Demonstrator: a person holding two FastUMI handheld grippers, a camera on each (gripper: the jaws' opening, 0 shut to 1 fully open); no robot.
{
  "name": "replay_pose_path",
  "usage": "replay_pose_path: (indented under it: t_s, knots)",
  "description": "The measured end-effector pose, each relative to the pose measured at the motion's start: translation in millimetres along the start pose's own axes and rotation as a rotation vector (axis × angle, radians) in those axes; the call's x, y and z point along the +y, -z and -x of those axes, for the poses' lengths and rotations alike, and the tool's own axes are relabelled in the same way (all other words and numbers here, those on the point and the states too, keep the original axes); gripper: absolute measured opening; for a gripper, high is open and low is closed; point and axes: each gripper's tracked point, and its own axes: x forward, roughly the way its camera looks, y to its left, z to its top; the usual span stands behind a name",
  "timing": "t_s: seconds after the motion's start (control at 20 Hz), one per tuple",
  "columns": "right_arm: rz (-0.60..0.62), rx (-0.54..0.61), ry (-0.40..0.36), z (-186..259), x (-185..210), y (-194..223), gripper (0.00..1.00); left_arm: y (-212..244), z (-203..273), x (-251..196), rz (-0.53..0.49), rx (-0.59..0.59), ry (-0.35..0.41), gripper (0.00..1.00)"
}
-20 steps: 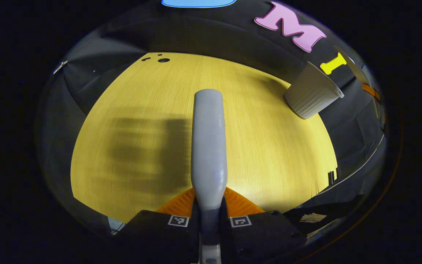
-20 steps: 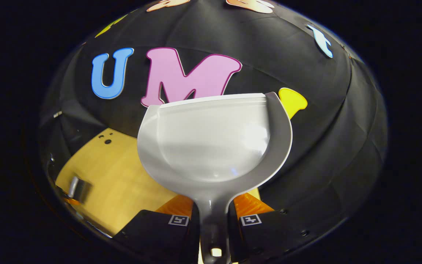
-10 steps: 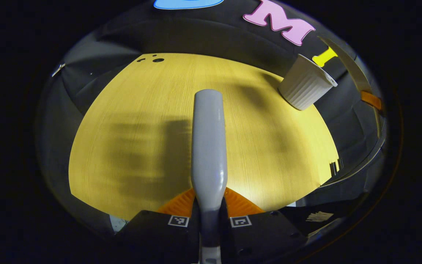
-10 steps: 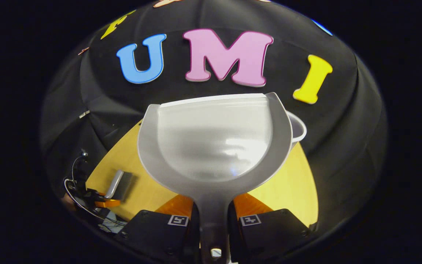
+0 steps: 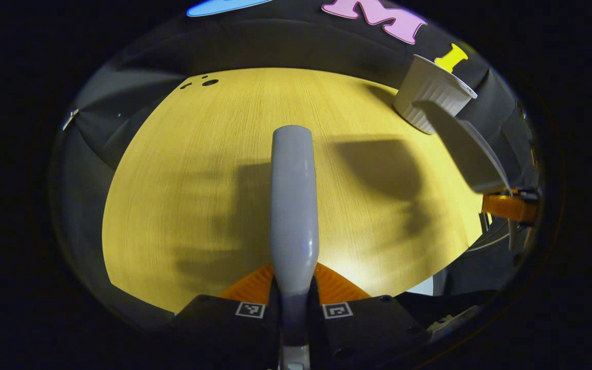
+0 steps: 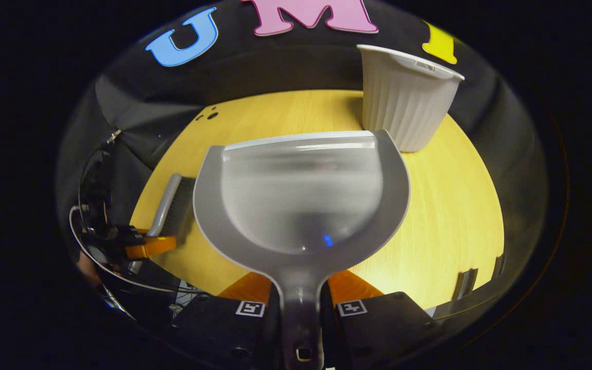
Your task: Pick up the small broom and dustpan from the desktop, sweep the trash into the dustpan with the broom, and then empty the trash into the garbage bin.
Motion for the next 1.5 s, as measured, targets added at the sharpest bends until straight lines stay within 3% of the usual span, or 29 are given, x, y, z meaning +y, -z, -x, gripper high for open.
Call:
replay_pose_path:
  t_s: [0.1, 0.15, 0.2, 0.3, 0.35, 0.4, 0.45, 0.5, 0.55, 0.6, 0.65, 0.85, 0.9, 0.95, 1.0, 1.1, 1.2, 1.25, 1.35, 1.5]
  knots:
    - [-0.023, 0.035, 0.010, 2, 2, -4, 0.36, -3, -7, -2, -0.004, 0.024, -0.013, 0.27]
    - [-0.034, 0.050, 0.012, 4, 3, -7, 0.29, -5, -9, -4, -0.008, 0.033, -0.021, 0.27]
    - [-0.041, 0.063, 0.013, 4, 3, -8, 0.36, -5, -12, -6, -0.009, 0.044, -0.030, 0.27]
    - [-0.053, 0.083, 0.020, 5, 4, -10, 0.36, -6, -19, -7, -0.013, 0.070, -0.046, 0.27]
    - [-0.053, 0.095, 0.027, 6, 5, -10, 0.29, -6, -22, -7, -0.017, 0.085, -0.055, 0.27]
    - [-0.055, 0.104, 0.034, 7, 6, -12, 0.36, -8, -25, -6, -0.024, 0.099, -0.062, 0.27]
    - [-0.058, 0.113, 0.036, 7, 7, -12, 0.29, -9, -28, -4, -0.033, 0.110, -0.074, 0.27]
    - [-0.062, 0.124, 0.035, 7, 7, -13, 0.36, -9, -29, 0, -0.046, 0.122, -0.090, 0.30]
    - [-0.067, 0.135, 0.034, 7, 6, -13, 0.29, -10, -31, 3, -0.055, 0.132, -0.102, 0.27]
    - [-0.068, 0.145, 0.033, 7, 6, -14, 0.36, -9, -28, 1, -0.063, 0.143, -0.113, 0.27]
    - [-0.061, 0.156, 0.035, 7, 4, -13, 0.36, -10, -27, 1, -0.069, 0.150, -0.118, 0.30]
    - [-0.025, 0.165, 0.028, 11, 11, -11, 0.37, -9, -25, 3, -0.086, 0.154, -0.145, 0.28]
    - [-0.039, 0.164, 0.020, 11, 13, -13, 0.30, -7, -24, 5, -0.085, 0.155, -0.148, 0.28]
    - [-0.049, 0.163, 0.017, 11, 14, -16, 0.40, -7, -24, 5, -0.081, 0.154, -0.149, 0.30]
    - [-0.052, 0.160, 0.010, 12, 16, -17, 0.42, -6, -25, 5, -0.077, 0.149, -0.149, 0.31]
    - [-0.043, 0.146, -0.005, 16, 21, -18, 0.66, -5, -19, 1, -0.076, 0.125, -0.138, 0.31]
    - [-0.030, 0.122, -0.003, 25, 22, -27, 0.83, -12, -9, -8, -0.076, 0.076, -0.098, 0.48]
    - [-0.028, 0.109, 0.001, 33, 21, -30, 0.99, -17, -3, -11, -0.083, 0.042, -0.087, 0.62]
    - [-0.039, 0.066, 0.004, 50, 23, -38, 0.99, -23, 13, -16, -0.108, -0.030, -0.078, 0.89]
    - [-0.068, -0.029, 0.012, 79, 25, -59, 0.99, -32, 45, -32, -0.120, -0.145, -0.044, 0.97]
